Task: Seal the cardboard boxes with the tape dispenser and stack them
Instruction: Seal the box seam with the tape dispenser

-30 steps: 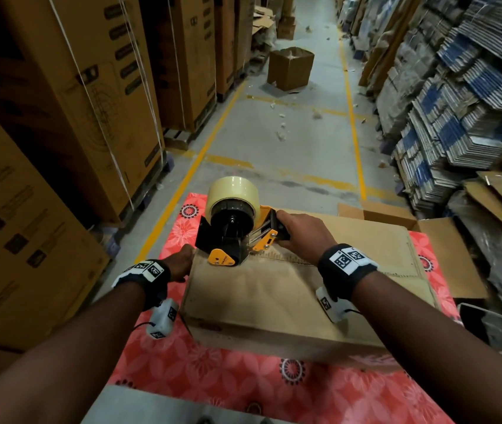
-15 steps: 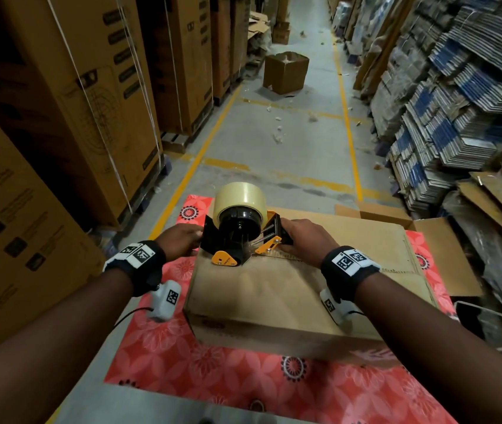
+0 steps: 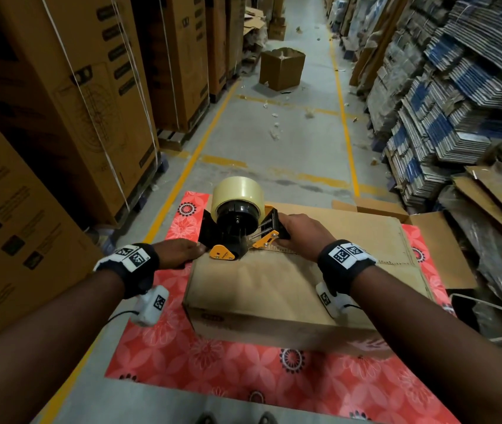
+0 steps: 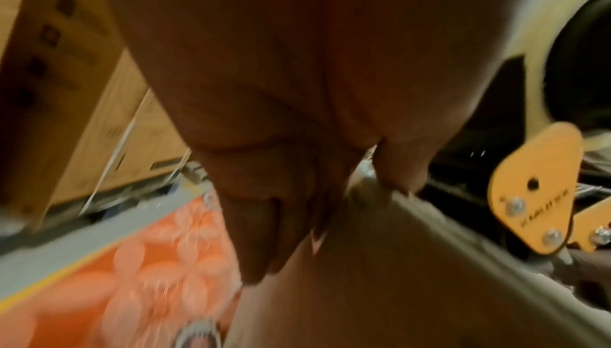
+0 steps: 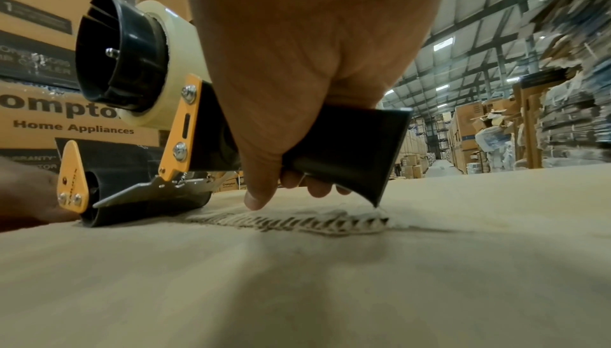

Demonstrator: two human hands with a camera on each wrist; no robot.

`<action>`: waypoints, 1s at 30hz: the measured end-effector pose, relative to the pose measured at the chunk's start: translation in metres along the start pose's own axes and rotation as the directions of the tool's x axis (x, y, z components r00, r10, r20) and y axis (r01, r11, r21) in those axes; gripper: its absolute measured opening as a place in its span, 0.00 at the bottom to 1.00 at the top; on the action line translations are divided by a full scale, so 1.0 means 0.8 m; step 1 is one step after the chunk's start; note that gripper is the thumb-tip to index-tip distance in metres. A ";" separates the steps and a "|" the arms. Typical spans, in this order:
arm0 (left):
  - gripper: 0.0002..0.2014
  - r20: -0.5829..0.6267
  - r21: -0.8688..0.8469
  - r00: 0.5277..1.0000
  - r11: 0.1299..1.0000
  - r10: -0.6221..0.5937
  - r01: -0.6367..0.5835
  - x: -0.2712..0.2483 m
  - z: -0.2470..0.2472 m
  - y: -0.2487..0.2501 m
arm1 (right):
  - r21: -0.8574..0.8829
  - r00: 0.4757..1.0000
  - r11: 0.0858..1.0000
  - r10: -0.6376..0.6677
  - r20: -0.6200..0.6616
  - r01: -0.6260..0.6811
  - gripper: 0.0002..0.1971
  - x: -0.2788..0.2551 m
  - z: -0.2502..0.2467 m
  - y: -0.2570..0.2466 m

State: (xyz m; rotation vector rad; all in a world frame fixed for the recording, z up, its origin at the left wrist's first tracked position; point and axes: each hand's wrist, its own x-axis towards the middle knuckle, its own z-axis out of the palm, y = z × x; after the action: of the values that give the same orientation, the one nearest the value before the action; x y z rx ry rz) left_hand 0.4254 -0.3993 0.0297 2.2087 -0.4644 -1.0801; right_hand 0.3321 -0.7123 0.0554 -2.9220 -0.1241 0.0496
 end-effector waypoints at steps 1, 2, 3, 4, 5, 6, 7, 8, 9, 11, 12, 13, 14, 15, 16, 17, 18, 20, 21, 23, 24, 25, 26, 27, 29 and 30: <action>0.27 -0.063 0.162 0.996 0.985 0.067 -0.056 -0.001 -0.009 0.005 | 0.001 1.000 1.000 0.000 0.004 0.000 0.19 -0.001 -0.001 0.000; 0.24 -0.115 0.263 0.984 0.959 0.137 -0.103 -0.003 -0.017 0.010 | 0.002 1.000 1.000 0.002 0.010 -0.002 0.18 -0.001 -0.002 -0.001; 0.22 -0.137 0.294 0.971 0.944 0.197 -0.150 -0.007 -0.022 0.017 | 0.007 1.000 1.000 0.006 0.012 -0.006 0.18 -0.002 -0.003 -0.002; 0.17 -0.141 0.307 0.961 0.934 0.237 -0.185 -0.011 -0.022 0.024 | 0.020 1.000 1.000 0.012 0.012 -0.012 0.17 -0.003 -0.004 -0.004; 0.15 -0.120 0.329 0.960 0.923 0.252 -0.201 -0.016 -0.019 0.031 | 0.039 1.000 0.999 0.015 0.011 -0.016 0.17 -0.004 -0.005 -0.005; 0.15 -0.102 0.352 0.960 0.913 0.259 -0.209 -0.014 -0.016 0.032 | 0.058 1.000 0.998 0.019 0.010 -0.020 0.17 -0.005 -0.006 -0.007; 0.16 -0.093 0.390 0.961 0.897 0.261 -0.206 -0.010 -0.011 0.029 | 0.071 1.000 0.997 0.023 0.010 -0.024 0.17 -0.006 -0.007 -0.008; 0.13 -0.092 0.430 0.959 0.879 0.269 -0.206 -0.007 -0.008 0.026 | 0.078 1.000 0.997 0.027 0.009 -0.027 0.16 -0.007 -0.007 -0.009; 0.09 -0.097 0.439 0.961 0.877 0.260 -0.193 -0.006 -0.005 0.023 | 0.083 0.999 0.996 0.032 0.008 -0.032 0.16 -0.007 -0.007 -0.009; 0.05 -0.078 0.355 0.973 0.918 0.219 -0.179 -0.003 -0.004 0.016 | 0.084 0.999 0.995 0.046 0.003 -0.046 0.14 -0.007 -0.007 -0.011; 0.06 -0.065 0.328 0.977 0.929 0.202 -0.170 -0.003 -0.005 0.015 | 0.083 0.998 0.995 0.056 0.003 -0.056 0.14 -0.008 -0.007 -0.013; 0.07 -0.059 0.327 0.979 0.931 0.194 -0.165 -0.003 -0.006 0.015 | 0.084 0.998 0.994 0.068 0.003 -0.068 0.13 -0.008 -0.007 -0.015; 0.07 -0.058 0.340 0.981 0.928 0.185 -0.155 -0.003 -0.009 0.015 | 0.088 0.997 0.993 0.079 0.005 -0.079 0.12 -0.009 -0.007 -0.017; 0.07 -0.077 0.368 0.979 0.918 0.190 -0.149 -0.002 -0.010 0.016 | 0.093 0.996 0.992 0.087 0.007 -0.088 0.12 -0.009 -0.007 -0.018; 0.08 -0.109 0.430 0.971 0.891 0.211 -0.145 -0.003 -0.009 0.017 | 0.096 0.996 0.991 0.092 0.010 -0.092 0.12 -0.009 -0.008 -0.019; 0.11 -0.138 0.472 0.962 0.869 0.237 -0.147 -0.003 -0.005 0.019 | 0.099 0.995 0.990 0.095 0.012 -0.096 0.12 -0.009 -0.008 -0.018; 0.17 -0.150 0.484 0.955 0.861 0.256 -0.155 -0.005 0.001 0.021 | 0.103 0.995 0.990 0.095 0.012 -0.096 0.12 -0.009 -0.009 -0.018; 0.29 -0.129 0.506 0.959 0.849 0.253 -0.156 -0.008 0.015 0.026 | 0.113 0.996 0.989 0.093 0.010 -0.094 0.12 -0.009 -0.010 -0.018; 0.33 -0.110 0.536 0.966 0.833 0.233 -0.139 -0.009 0.020 0.028 | 0.113 0.996 0.990 0.089 0.009 -0.090 0.13 -0.010 -0.009 -0.018; 0.32 -0.098 0.601 0.981 0.796 0.169 -0.077 -0.004 0.022 0.028 | 0.094 0.997 0.993 0.073 0.010 -0.074 0.14 -0.012 -0.010 -0.018; 0.30 -0.097 0.619 0.985 0.784 0.142 -0.052 -0.003 0.023 0.031 | 0.077 0.998 0.995 0.068 0.013 -0.068 0.14 -0.012 -0.011 -0.017; 0.27 -0.101 0.623 0.989 0.782 0.112 -0.025 -0.005 0.024 0.037 | 0.060 0.998 0.996 0.063 0.015 -0.064 0.15 -0.013 -0.012 -0.015; 0.24 -0.104 0.624 0.992 0.781 0.078 0.004 -0.005 0.027 0.044 | 0.044 0.998 0.997 0.058 0.015 -0.058 0.15 -0.014 -0.014 -0.014; 0.21 -0.115 0.623 0.992 0.781 0.042 0.039 -0.004 0.030 0.049 | 0.030 0.999 0.998 0.050 0.011 -0.050 0.14 -0.016 -0.016 -0.012; 0.20 -0.143 0.634 0.989 0.770 0.024 0.073 -0.005 0.036 0.059 | 0.003 0.999 0.999 0.032 0.004 -0.032 0.14 -0.022 -0.019 -0.006; 0.22 -0.163 0.636 0.986 0.767 0.029 0.083 -0.006 0.038 0.060 | -0.012 1.000 1.000 0.023 0.005 -0.023 0.14 -0.025 -0.021 -0.002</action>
State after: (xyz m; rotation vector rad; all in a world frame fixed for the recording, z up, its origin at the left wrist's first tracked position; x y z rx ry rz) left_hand 0.3968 -0.4440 0.0505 2.8835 -0.8295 -0.8060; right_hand 0.3126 -0.7161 0.0729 -2.9351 -0.0922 0.0596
